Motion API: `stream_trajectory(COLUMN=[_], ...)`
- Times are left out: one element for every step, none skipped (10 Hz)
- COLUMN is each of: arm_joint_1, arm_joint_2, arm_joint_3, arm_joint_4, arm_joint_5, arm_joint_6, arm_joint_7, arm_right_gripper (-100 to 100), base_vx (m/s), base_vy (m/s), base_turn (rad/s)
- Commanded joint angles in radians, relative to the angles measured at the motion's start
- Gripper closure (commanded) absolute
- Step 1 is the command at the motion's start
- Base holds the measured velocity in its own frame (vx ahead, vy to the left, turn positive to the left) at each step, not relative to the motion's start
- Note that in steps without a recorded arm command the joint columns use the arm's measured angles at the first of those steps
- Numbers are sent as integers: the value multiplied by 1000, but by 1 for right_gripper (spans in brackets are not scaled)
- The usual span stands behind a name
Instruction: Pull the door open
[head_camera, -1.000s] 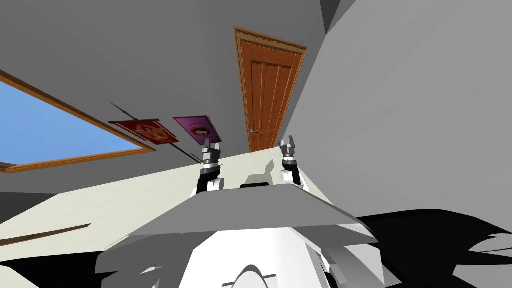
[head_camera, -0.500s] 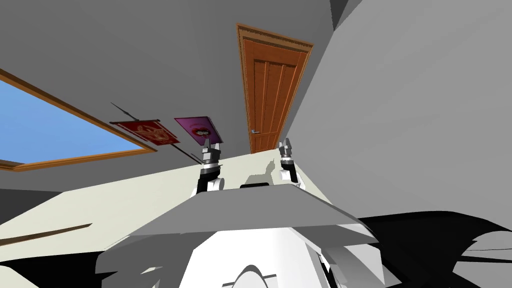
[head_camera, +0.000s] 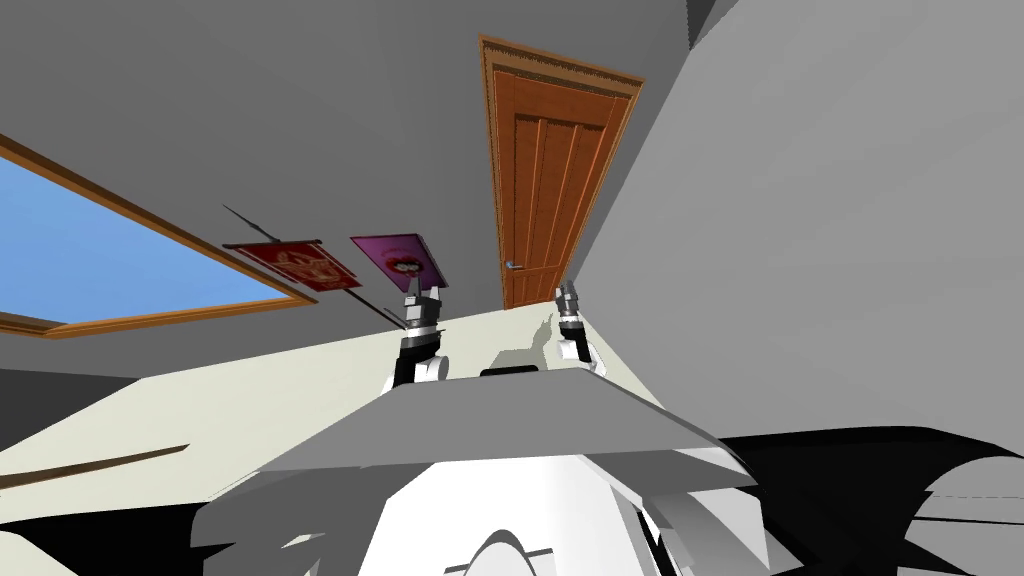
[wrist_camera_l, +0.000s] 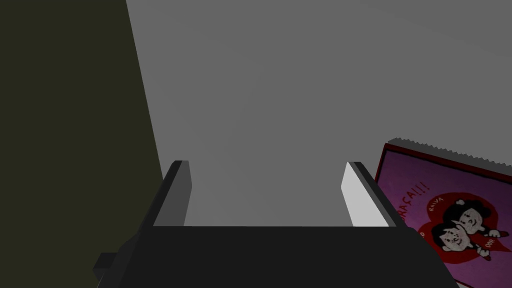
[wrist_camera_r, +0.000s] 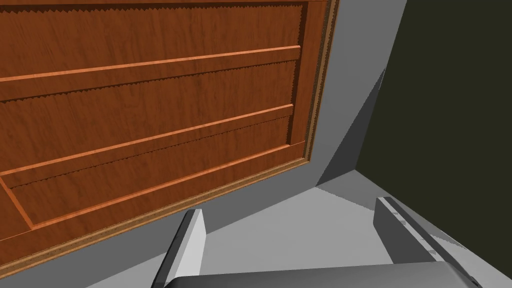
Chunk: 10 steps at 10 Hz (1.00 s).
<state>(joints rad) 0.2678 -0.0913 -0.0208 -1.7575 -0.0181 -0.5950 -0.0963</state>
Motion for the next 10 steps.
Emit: stream_trajectory(arm_joint_1=[-19,-29,-40,-40,-51,-62,-73,-84,-95,-106], arm_joint_2=[-6,-9,-11,-11,-14,-17,-20,-22,-25,-27], arm_joint_3=[-5,-7,-10,-10,-12,-15,-17,-19,-22,-24], arm_joint_4=[50,80,107,113,143,173,203,235,264,289], arm_joint_5=[3,5,7,7,9,11,13,15,17,20], arm_joint_6=[-13,-20,-27,-27,-33,-40,-46,-53,-60,-66], arm_joint_7=[-6,-9,-11,-11,-14,-17,-19,-22,-25,-28], arm_right_gripper=[-100,-100,-100,-100,-100,-100,-100,-100,-100,-100], base_vx=[109,91,93,68,57,79,100,118,109,97], base_vy=[18,20,29,16,10,24,18,19,23,25], base_turn=[50,50,45,11,35,55,38,59,43,45])
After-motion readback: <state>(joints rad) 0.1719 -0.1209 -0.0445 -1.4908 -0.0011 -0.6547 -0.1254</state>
